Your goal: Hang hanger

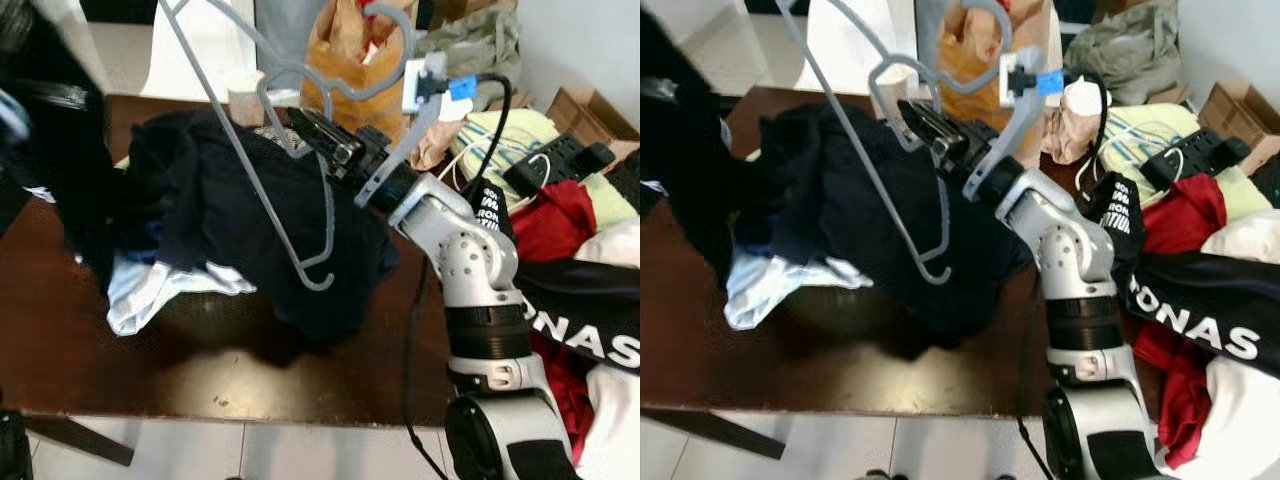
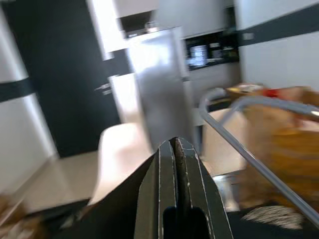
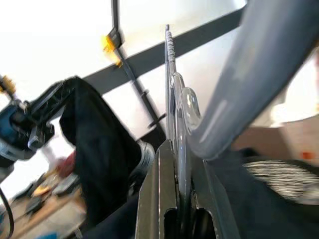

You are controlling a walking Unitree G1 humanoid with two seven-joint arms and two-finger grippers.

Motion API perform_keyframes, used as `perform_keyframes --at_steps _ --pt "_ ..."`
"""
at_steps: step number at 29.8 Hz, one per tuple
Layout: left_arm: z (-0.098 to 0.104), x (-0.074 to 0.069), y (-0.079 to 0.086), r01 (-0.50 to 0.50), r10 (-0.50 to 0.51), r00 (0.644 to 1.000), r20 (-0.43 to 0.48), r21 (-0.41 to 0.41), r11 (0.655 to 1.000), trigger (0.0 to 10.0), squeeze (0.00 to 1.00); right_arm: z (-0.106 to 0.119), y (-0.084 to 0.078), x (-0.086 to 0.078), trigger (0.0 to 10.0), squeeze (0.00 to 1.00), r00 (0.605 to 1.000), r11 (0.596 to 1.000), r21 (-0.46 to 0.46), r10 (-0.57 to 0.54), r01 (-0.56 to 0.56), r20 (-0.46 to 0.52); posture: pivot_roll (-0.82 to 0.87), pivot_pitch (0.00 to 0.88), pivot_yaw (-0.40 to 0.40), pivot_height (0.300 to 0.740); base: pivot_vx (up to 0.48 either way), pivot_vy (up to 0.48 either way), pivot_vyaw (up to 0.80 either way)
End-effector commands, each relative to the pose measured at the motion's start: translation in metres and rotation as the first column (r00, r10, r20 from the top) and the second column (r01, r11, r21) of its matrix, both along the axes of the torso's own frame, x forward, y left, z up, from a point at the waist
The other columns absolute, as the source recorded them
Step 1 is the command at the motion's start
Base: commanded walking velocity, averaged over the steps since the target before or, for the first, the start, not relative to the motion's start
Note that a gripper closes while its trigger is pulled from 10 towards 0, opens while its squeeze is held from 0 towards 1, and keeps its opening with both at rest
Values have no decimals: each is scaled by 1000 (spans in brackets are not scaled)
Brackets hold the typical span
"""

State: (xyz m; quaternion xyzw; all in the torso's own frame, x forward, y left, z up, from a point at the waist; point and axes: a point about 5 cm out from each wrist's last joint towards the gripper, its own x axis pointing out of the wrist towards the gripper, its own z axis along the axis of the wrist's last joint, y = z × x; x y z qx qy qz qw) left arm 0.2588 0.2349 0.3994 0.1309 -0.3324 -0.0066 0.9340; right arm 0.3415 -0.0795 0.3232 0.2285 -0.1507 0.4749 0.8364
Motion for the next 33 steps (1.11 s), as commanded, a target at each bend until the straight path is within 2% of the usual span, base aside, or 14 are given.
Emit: perform_keyframes --at_steps 1,4,6,11,14,15,16,18,24,25,26,27,28,33 --pt "-1 -4 -11 5 -1 1000 -24 144 990 10000 0 0 -9 3 10000 0 999 999 16 -36 36 -3 1 170 -52 740 0 0 0" --pt "-10 -1 -17 17 -3 998 -65 207 978 10000 0 -1 -10 5 10000 0 998 998 12 -59 59 -9 2 172 -54 740 0 0 0" --pt "-10 -1 -17 17 -3 998 -65 207 978 10000 0 -1 -10 5 10000 0 998 998 12 -59 59 -9 2 172 -54 740 0 0 0" --pt "-72 21 -41 102 -19 952 -305 257 961 10000 0 -16 -12 18 10000 0 981 974 -132 -190 183 -44 -3 174 -52 740 0 0 0" --pt "-81 23 -43 112 -13 939 -342 270 956 10000 0 -17 -13 18 10000 0 979 970 -150 -199 191 -41 -3 174 -52 740 0 0 0" --pt "-96 25 -46 145 -26 913 -406 266 953 10000 0 -19 -13 19 10000 0 977 964 -177 -209 199 -41 -7 177 -52 740 0 0 0" --pt "-96 25 -46 145 -26 913 -406 266 953 10000 0 -19 -13 19 10000 0 977 964 -177 -209 199 -41 -7 177 -52 740 0 0 0" --pt "-113 25 -56 218 -84 880 -468 240 946 10000 0 -22 -13 20 10000 0 973 953 -214 -228 214 -44 -6 176 -53 740 0 0 0" --pt "-115 22 -68 294 -156 866 -475 232 927 10000 0 -25 -13 22 10000 0 969 947 -230 -243 226 -49 -4 174 -54 740 0 0 0" --pt "-115 19 -73 329 -188 860 -474 234 915 10000 0 -25 -12 22 10000 0 967 944 -235 -248 230 -49 -3 173 -54 740 0 0 0" --pt "-112 15 -77 383 -260 843 -471 188 904 10000 0 -26 -11 23 10000 0 967 943 -238 -250 232 -49 -2 174 -54 740 0 0 0" --pt "-112 15 -77 383 -260 843 -471 188 904 10000 0 -26 -11 23 10000 0 967 943 -238 -250 232 -49 -2 174 -54 740 0 0 0" --pt "-109 11 -79 428 -327 824 -462 129 895 10000 965 -26 -11 23 10000 0 966 941 -242 -253 235 -46 -2 174 -54 740 0 0 0" --pt "-106 4 -76 468 -390 803 -451 72 881 10000 1000 -26 -10 24 10000 0 965 938 -248 -259 241 -39 -3 172 -55 740 0 0 0"
